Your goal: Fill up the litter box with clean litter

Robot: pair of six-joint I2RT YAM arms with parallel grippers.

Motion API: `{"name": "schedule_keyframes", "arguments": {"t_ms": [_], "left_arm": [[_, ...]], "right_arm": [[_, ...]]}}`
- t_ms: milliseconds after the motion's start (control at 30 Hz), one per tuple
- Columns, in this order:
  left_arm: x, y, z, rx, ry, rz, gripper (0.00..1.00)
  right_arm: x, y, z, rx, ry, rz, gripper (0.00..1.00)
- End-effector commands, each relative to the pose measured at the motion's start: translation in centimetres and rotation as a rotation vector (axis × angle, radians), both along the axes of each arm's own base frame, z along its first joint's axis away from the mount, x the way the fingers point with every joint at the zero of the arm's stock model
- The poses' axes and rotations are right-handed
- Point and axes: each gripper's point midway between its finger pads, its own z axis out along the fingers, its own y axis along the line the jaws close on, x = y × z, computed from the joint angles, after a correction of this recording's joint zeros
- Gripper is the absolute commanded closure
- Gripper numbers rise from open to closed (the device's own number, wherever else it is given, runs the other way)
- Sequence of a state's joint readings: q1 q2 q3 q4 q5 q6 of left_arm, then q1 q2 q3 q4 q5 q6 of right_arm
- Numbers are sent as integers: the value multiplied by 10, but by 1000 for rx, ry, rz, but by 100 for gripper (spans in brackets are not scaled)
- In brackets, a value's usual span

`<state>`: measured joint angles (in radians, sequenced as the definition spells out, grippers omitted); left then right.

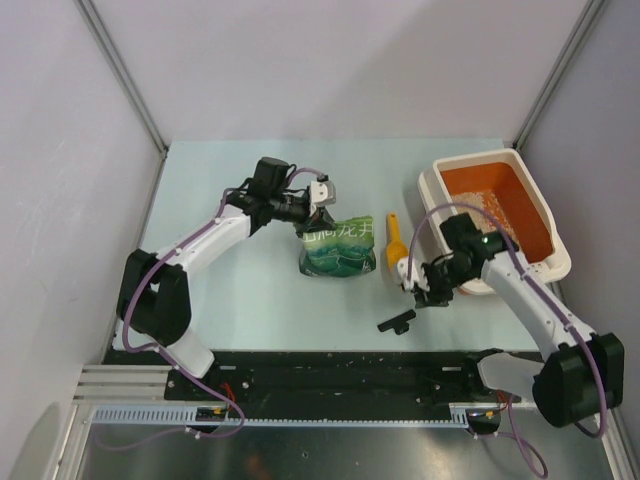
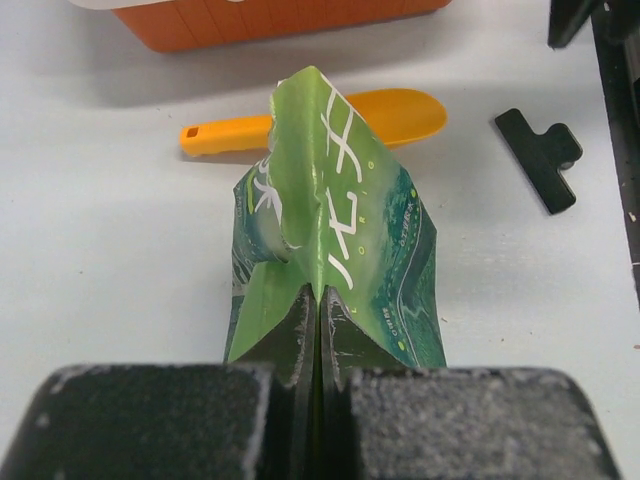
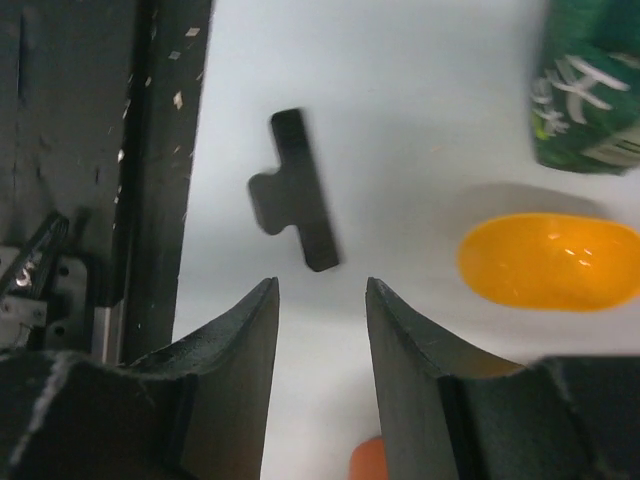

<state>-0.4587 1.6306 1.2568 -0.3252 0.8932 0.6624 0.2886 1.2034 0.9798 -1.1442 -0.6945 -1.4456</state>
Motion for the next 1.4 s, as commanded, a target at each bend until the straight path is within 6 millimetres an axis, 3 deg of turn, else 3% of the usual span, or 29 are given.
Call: {"name": "schedule_keyframes", "arguments": {"t_ms": [0, 367, 633, 900, 1033, 1167, 1300, 1367], "left_arm": [[7, 6, 15, -7, 29, 52, 100], [2, -2, 18, -5, 41, 51, 100], [-7, -6, 11, 4, 60, 40, 100], [-12, -8, 10, 6, 64, 30, 100], [-11, -9, 9, 7, 69, 31, 100], [-11, -10, 10, 3, 73, 27, 100], [-11, -10, 12, 1, 64, 27, 98], [-10, -10, 13, 0, 59, 26, 80]], "right_arm": [[3, 1, -21, -61, -221, 170, 55], [-35, 8, -78, -88, -252, 365, 54], [-33, 12, -95, -59, -351, 344, 53], [-30, 26, -93, -11, -369, 289, 61], [-31, 27, -94, -14, -355, 278, 81], [-29, 26, -90, -12, -361, 247, 95], [-20, 28, -62, 7, -383, 166, 100], [-15, 31, -35, 34, -370, 94, 100]]}}
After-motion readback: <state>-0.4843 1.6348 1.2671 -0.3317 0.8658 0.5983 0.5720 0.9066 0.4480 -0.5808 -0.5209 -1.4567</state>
